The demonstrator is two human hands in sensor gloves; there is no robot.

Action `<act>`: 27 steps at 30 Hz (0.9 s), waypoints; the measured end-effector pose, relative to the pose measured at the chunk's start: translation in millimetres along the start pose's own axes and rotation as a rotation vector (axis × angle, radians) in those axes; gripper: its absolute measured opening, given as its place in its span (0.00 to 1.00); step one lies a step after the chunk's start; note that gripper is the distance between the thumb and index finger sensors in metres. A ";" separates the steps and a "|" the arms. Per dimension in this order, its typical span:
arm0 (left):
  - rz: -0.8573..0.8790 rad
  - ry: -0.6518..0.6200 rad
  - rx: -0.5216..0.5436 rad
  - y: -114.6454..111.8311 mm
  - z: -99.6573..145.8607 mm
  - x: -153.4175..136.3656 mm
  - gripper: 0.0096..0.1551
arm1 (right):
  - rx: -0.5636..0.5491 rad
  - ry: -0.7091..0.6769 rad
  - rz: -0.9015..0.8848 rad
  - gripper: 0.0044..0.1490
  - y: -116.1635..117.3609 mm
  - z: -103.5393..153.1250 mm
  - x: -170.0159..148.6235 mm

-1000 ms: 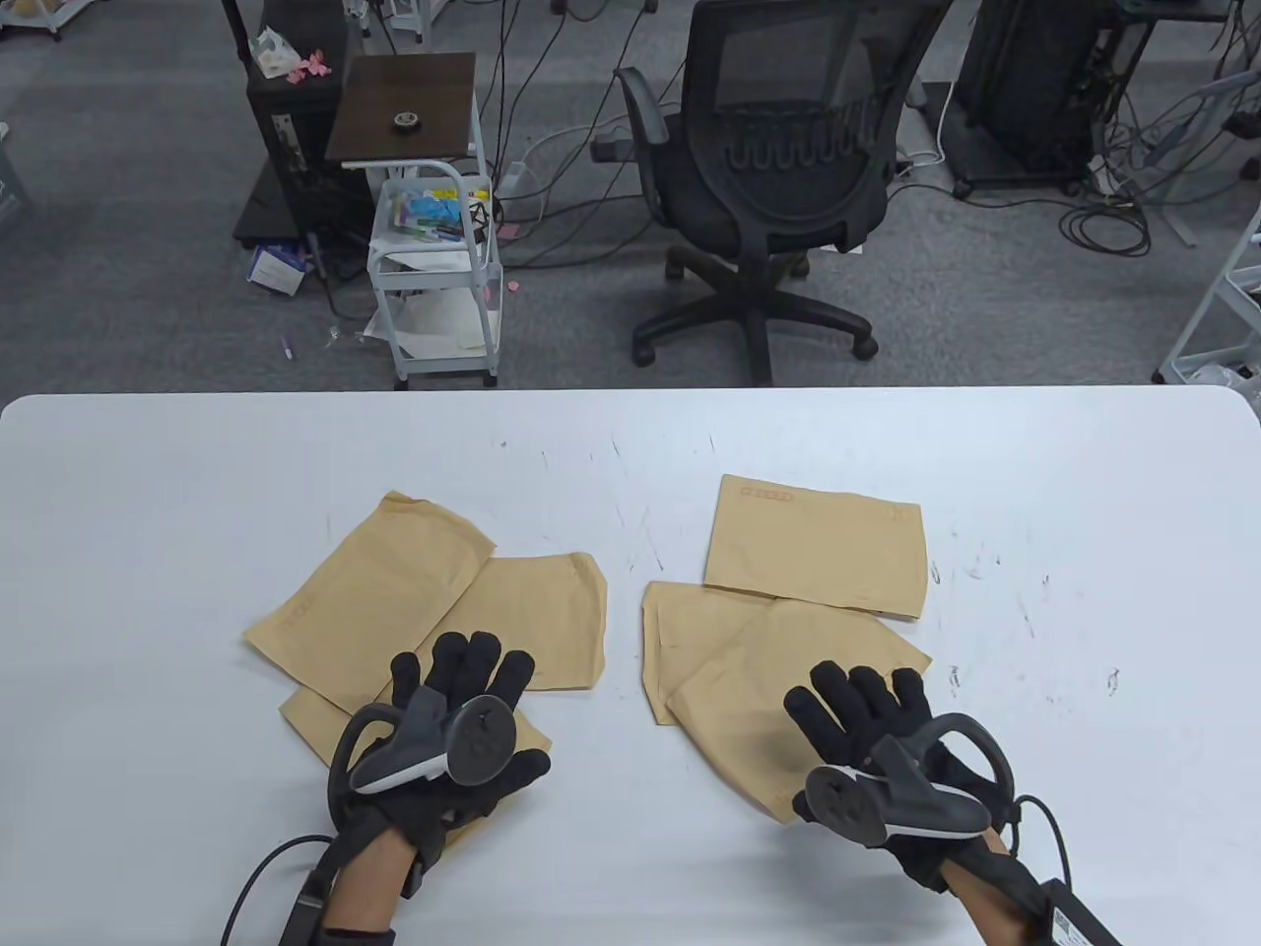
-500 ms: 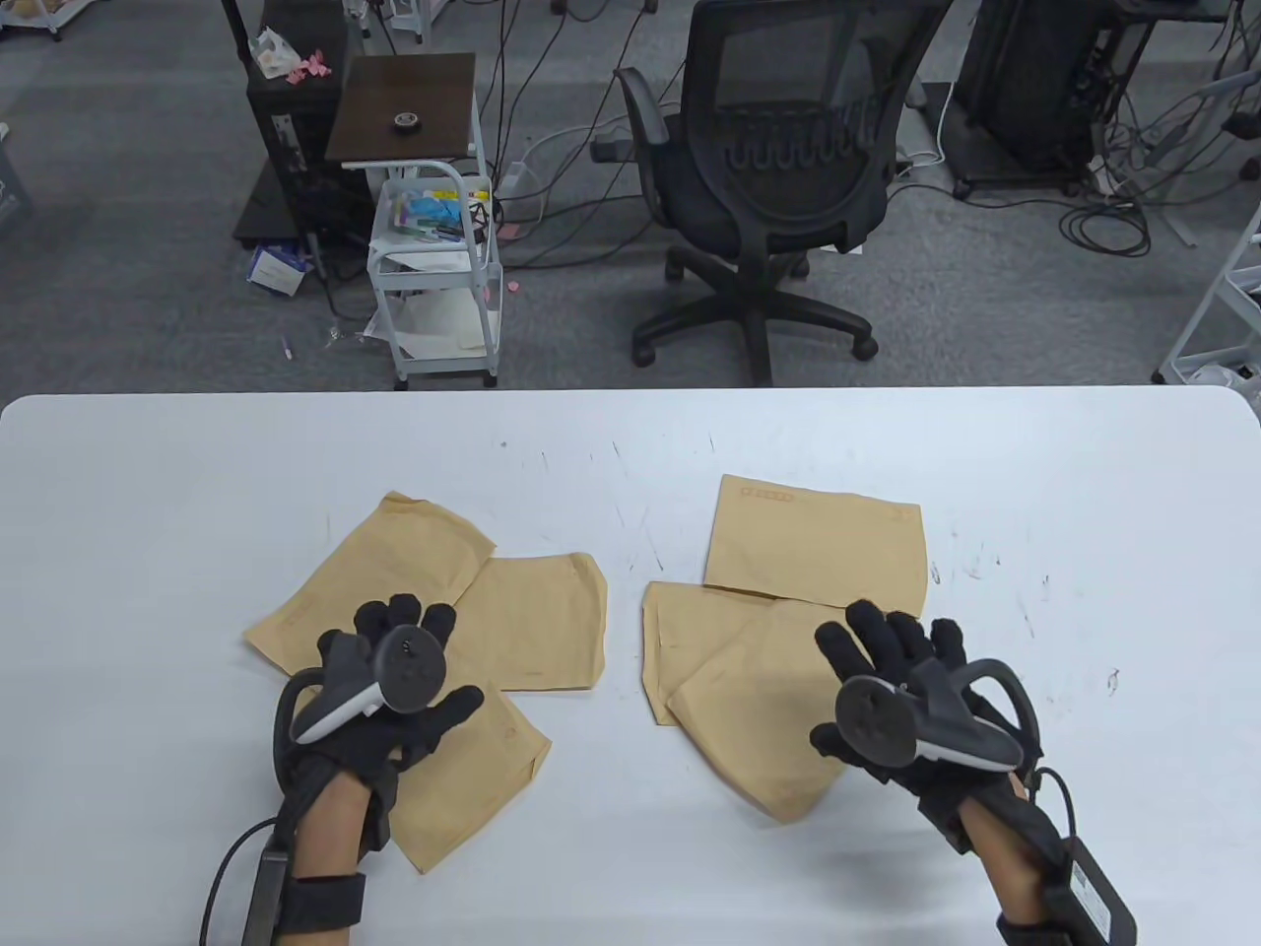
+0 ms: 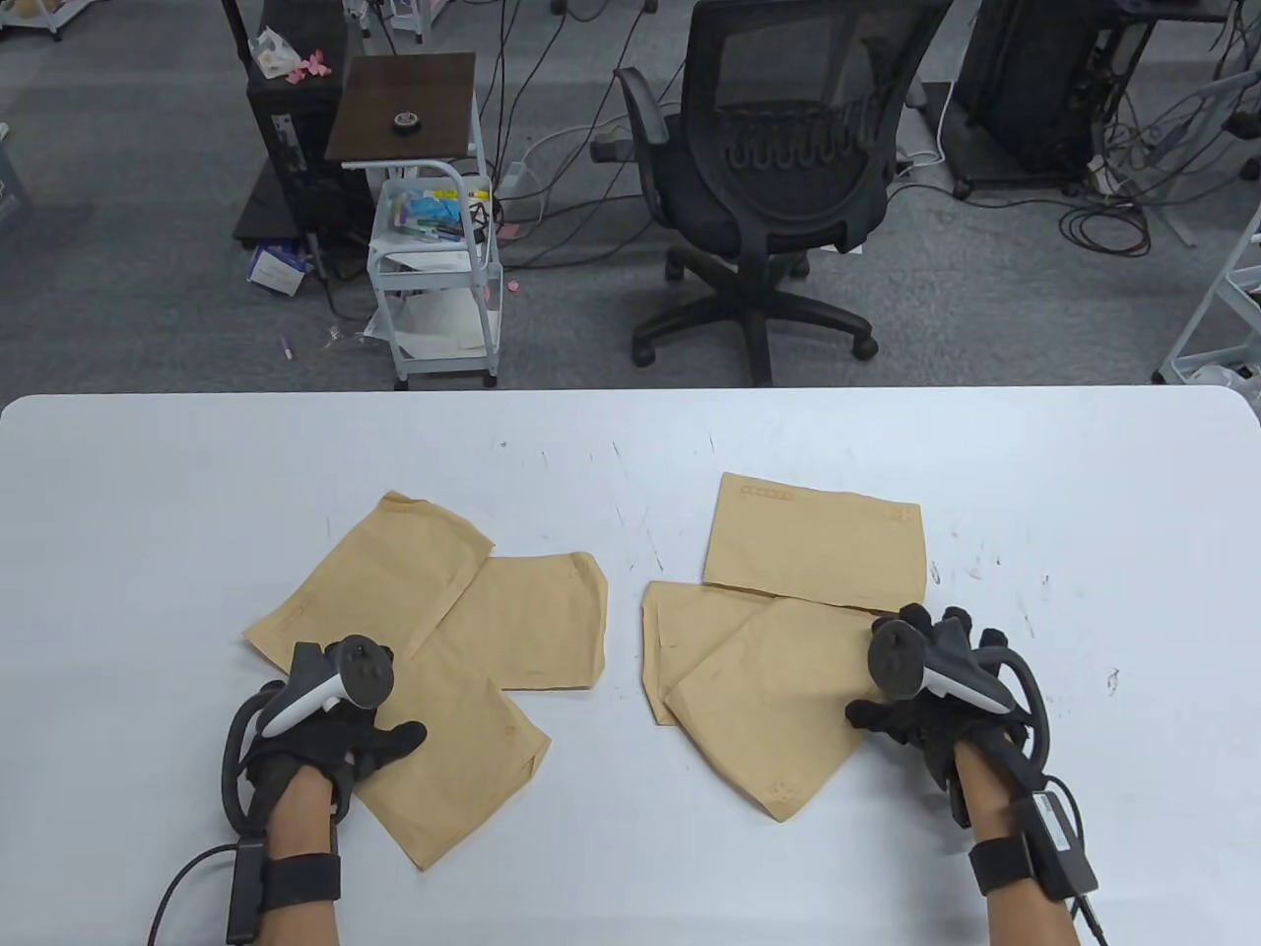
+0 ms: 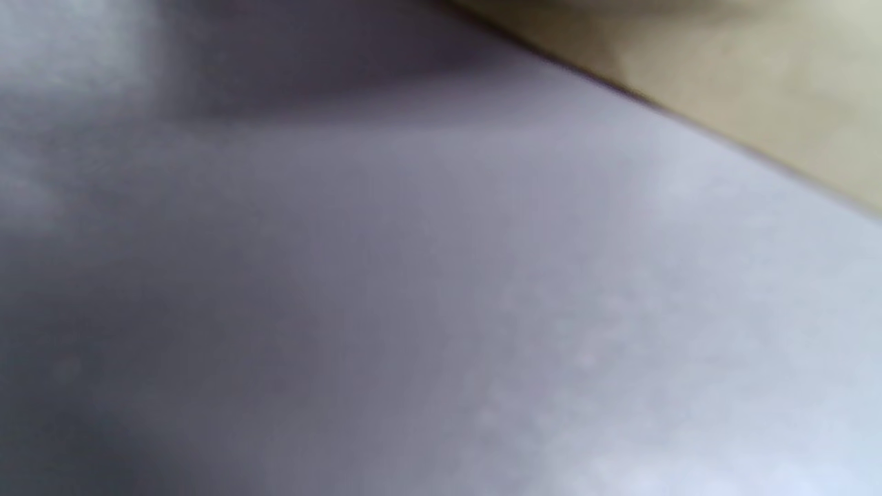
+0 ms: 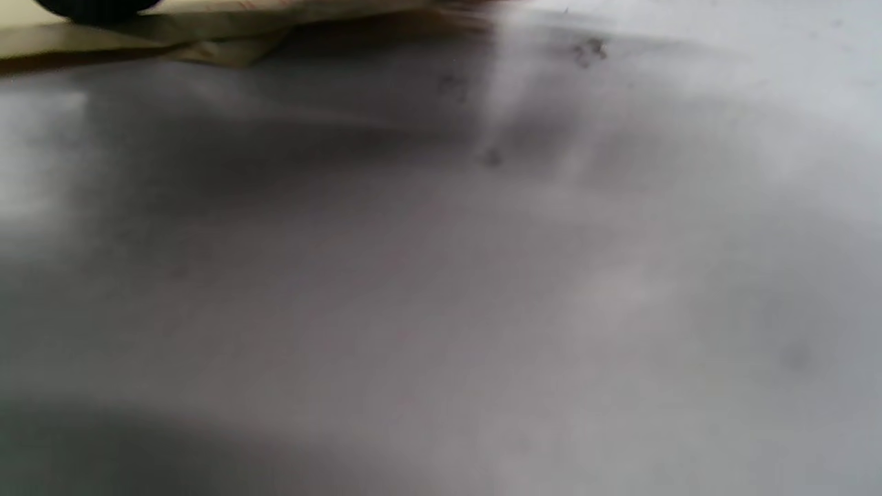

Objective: Push scattered envelopes inward from both sides into a neat stack

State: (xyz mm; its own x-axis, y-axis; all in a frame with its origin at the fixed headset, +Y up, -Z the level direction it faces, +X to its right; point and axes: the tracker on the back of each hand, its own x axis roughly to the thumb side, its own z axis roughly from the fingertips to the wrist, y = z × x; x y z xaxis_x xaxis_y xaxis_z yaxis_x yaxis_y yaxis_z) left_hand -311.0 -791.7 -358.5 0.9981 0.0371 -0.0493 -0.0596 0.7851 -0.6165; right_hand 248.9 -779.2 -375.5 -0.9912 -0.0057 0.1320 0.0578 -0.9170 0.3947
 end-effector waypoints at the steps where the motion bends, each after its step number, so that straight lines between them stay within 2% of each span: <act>1: -0.005 -0.002 0.002 0.0 0.0 2.7 0.58 | 0.022 -0.004 0.004 0.63 3.4 -1.0 1.7; 7: -0.033 -0.019 -0.006 -0.9 -2.7 24.2 0.57 | 0.051 -0.001 0.116 0.63 1.2 0.1 16.9; 13: -0.057 -0.022 -0.003 -2.1 -2.6 38.1 0.56 | 0.041 -0.027 0.152 0.63 0.5 3.3 27.6; 16: -0.069 -0.026 -0.013 -2.7 -2.7 45.5 0.57 | -0.015 -0.007 0.219 0.62 -7.3 5.0 35.3; 18: -0.087 -0.031 -0.010 -3.0 -2.4 50.0 0.57 | -0.138 -0.005 0.264 0.63 -19.0 6.7 37.9; 21: -0.093 -0.032 -0.017 -3.8 -2.6 54.3 0.57 | -0.177 -0.018 0.163 0.69 -29.8 2.4 34.6; 24: -0.101 -0.042 0.008 -5.4 -1.0 56.1 0.56 | -0.045 0.009 0.114 0.73 -31.1 -22.3 29.9; 27: -0.100 -0.042 0.017 -5.9 -0.9 56.1 0.55 | 0.117 0.028 0.145 0.69 -18.5 -43.5 33.5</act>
State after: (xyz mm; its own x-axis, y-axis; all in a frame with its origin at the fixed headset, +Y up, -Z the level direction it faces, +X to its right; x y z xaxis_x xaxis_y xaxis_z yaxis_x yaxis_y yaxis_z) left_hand -254.7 -794.8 -358.3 0.9988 -0.0168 0.0449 0.0405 0.7965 -0.6033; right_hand 209.5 -779.8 -417.9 -0.9743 -0.1467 0.1708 0.2120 -0.8532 0.4766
